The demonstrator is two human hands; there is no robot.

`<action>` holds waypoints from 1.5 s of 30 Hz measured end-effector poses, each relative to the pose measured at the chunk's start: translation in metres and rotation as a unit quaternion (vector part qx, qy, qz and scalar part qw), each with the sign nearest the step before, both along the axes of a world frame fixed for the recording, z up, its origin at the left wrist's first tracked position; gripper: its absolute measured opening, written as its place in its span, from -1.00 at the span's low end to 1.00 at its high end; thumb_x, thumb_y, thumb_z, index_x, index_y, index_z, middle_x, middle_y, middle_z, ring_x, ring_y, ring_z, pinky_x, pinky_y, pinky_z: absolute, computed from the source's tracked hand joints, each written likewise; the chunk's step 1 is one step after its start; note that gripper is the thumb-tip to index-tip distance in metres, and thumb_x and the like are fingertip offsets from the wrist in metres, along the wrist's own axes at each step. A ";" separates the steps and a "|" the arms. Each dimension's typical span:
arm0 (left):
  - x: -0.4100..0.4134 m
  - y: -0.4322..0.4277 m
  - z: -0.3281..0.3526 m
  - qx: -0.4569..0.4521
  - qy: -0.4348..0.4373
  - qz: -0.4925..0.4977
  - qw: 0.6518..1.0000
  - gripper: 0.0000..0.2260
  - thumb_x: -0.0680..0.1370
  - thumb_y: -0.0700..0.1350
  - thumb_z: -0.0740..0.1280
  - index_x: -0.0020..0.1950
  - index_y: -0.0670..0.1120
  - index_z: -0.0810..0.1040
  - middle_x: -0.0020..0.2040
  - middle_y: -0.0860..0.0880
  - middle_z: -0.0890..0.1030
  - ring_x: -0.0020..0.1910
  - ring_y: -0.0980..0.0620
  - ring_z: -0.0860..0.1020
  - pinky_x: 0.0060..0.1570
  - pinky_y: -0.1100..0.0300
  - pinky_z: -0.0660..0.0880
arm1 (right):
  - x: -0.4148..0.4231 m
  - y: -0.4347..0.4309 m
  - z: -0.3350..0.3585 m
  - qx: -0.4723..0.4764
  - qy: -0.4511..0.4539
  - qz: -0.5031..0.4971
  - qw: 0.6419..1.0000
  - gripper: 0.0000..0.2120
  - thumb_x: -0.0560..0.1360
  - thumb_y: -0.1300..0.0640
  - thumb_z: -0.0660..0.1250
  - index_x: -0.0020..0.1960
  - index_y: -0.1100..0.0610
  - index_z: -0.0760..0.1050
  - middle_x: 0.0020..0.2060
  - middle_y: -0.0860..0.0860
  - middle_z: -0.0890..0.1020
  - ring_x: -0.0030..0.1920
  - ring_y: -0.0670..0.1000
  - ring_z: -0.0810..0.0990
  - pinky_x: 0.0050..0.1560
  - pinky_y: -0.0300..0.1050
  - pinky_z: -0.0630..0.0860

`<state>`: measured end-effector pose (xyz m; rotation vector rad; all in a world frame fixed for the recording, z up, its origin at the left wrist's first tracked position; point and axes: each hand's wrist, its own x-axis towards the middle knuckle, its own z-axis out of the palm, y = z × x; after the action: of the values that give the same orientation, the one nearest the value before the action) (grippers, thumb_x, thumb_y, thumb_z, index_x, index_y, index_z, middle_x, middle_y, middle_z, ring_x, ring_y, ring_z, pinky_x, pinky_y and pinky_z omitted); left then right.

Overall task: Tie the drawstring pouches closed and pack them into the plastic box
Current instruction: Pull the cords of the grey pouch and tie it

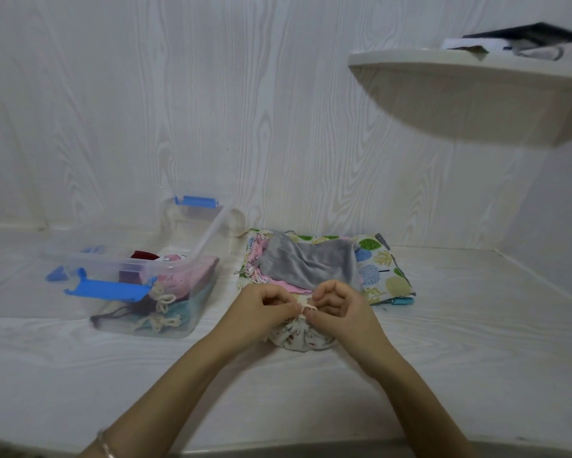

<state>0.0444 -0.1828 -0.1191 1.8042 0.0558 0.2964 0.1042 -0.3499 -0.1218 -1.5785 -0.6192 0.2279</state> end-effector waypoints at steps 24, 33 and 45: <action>-0.004 -0.001 0.009 0.280 -0.057 0.041 0.957 -0.87 0.55 -0.03 0.35 -0.14 -0.02 0.64 -0.27 0.13 0.57 -0.28 0.23 0.46 -0.21 0.29 0.39 | 0.014 0.007 -0.004 0.073 0.259 0.106 0.957 -0.66 0.40 0.27 0.38 0.11 0.45 0.57 0.12 0.37 0.61 0.21 0.28 0.57 0.34 0.12 0.44; -0.002 -0.002 0.001 0.250 -0.036 0.058 0.966 -0.84 0.55 0.00 0.32 -0.22 0.05 0.58 -0.36 0.13 0.52 -0.35 0.19 0.44 -0.27 0.18 0.41 | 0.001 0.007 0.005 -0.039 0.051 -0.005 0.998 -0.87 0.48 0.30 0.37 -0.10 0.16 0.70 -0.18 0.13 0.73 -0.11 0.09 0.71 -0.02 -0.06 0.63; -0.002 0.002 0.000 0.174 -0.045 0.063 0.982 -0.90 0.52 -0.04 0.38 -0.14 -0.02 0.66 -0.27 0.05 0.63 -0.29 0.14 0.53 -0.22 0.20 0.48 | -0.005 0.006 0.006 -0.020 0.000 0.005 1.000 -0.83 0.51 0.27 0.38 -0.03 0.06 0.69 -0.15 -0.01 0.74 -0.07 -0.03 0.71 -0.06 -0.24 0.60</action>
<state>0.0426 -0.1810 -0.1194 2.1359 0.0564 0.5020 0.0991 -0.3442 -0.1157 -1.6140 -0.6272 0.2490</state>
